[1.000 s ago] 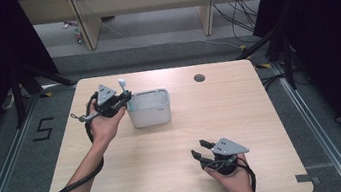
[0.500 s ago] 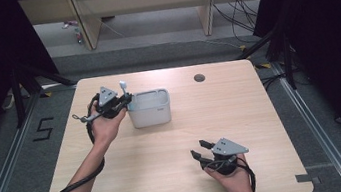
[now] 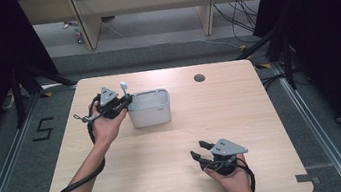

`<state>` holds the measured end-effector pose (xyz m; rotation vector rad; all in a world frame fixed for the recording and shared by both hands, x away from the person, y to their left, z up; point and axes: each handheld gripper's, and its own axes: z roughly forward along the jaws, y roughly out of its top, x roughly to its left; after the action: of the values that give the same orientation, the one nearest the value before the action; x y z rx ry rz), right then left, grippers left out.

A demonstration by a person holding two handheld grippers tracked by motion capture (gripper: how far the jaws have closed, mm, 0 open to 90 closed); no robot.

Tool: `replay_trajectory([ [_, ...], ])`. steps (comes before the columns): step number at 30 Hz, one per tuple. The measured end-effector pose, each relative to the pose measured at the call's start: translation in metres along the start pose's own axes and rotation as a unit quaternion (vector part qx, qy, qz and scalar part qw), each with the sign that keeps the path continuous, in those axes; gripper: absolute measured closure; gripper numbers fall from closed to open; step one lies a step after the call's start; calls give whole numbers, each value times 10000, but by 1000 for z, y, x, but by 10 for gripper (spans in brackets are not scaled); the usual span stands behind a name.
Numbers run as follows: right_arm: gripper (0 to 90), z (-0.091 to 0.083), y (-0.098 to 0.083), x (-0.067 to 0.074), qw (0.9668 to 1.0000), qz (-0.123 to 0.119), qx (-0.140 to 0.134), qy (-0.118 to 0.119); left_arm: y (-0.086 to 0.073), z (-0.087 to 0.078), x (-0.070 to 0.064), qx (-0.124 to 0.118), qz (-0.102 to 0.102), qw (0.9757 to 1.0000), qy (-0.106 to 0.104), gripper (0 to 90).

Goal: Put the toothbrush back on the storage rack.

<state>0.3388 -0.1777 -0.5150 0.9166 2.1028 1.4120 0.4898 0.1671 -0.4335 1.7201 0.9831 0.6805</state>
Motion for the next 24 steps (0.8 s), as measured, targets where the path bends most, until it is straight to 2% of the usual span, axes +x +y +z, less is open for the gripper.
replay_trajectory([
  [2,495,0,0,0,10000,-4,19,23,0,1,0,17,11,10000,-9,830],
  [3,495,1,-1,2,9999,135,-41,65,0,1,0,27,13,10000,-16,830],
  [4,495,1,0,0,10000,-51,-13,61,0,2,-1,30,4,10000,-22,830],
  [9,495,0,0,0,10000,-52,4,60,-1,3,-1,48,-19,10000,-11,830],
  [10,494,0,-1,2,9999,123,36,71,-1,4,-1,51,-28,10000,-13,830],
  [14,494,-1,0,1,9999,97,35,25,-3,4,-1,88,-36,10000,-6,830],
  [15,494,-1,0,3,9997,191,100,61,-3,4,-1,98,-46,9999,-9,830],
  [17,493,-1,0,2,9998,185,96,58,-3,5,-1,114,-45,9999,-16,830],
  [18,493,-1,0,1,9999,100,37,26,-3,5,-1,123,-47,9999,-35,829],
  [24,493,-1,0,1,9999,100,34,30,-5,8,-2,241,-54,9997,-29,829],
])
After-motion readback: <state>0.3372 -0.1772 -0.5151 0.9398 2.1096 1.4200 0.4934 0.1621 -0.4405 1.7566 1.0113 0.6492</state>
